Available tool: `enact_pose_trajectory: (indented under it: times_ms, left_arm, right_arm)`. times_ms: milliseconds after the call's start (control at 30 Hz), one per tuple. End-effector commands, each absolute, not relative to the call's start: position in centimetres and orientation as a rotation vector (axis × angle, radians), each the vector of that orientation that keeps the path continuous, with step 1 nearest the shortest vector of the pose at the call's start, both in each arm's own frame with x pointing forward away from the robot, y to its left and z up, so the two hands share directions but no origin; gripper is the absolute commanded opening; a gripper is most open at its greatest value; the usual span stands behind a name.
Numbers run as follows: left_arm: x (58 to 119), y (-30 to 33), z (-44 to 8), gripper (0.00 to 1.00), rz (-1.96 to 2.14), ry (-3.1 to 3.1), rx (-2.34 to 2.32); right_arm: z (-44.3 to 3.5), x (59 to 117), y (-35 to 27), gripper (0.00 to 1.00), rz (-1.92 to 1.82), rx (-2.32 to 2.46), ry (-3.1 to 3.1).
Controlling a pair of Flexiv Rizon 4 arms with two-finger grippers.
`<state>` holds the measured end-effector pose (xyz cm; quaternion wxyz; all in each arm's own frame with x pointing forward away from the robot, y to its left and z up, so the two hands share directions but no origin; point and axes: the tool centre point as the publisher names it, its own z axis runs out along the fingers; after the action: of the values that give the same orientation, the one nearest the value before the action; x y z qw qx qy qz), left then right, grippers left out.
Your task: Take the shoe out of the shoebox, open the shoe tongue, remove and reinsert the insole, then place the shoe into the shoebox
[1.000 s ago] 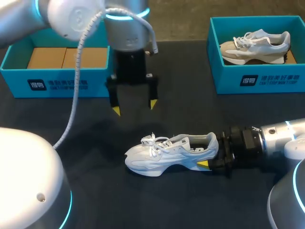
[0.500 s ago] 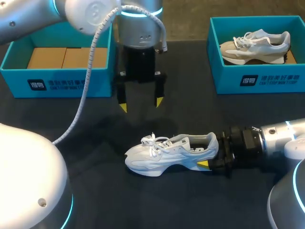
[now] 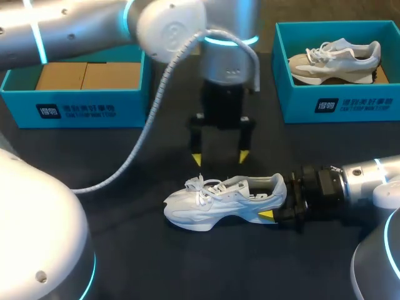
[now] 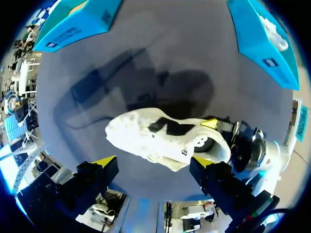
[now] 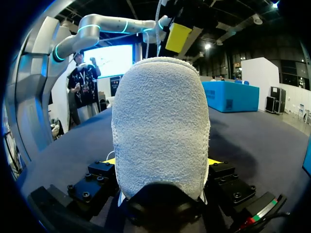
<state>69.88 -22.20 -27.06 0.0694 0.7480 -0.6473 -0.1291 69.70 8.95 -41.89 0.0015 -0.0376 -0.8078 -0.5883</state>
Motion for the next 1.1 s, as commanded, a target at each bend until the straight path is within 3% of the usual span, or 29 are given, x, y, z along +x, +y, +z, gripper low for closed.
enact_pose_trajectory:
  times_ms: [33,467,1100]
  left_arm:
    - [69.7,-25.2,-28.6,1.00,-0.476,-2.004,2.243]
    - [68.9,-28.1,-32.1,1.00,-0.648,-2.092,2.167]
    - [67.6,-25.4,-33.9,1.00,-0.777,-2.026,2.189]
  right_arm:
    - [-41.9,69.7,9.0,0.00,-1.843,-0.120,-2.538]
    - [-41.9,69.7,9.0,0.00,-1.843,-0.120,-2.538]
    - [-41.9,69.7,9.0,0.00,-1.843,-0.120,-2.538]
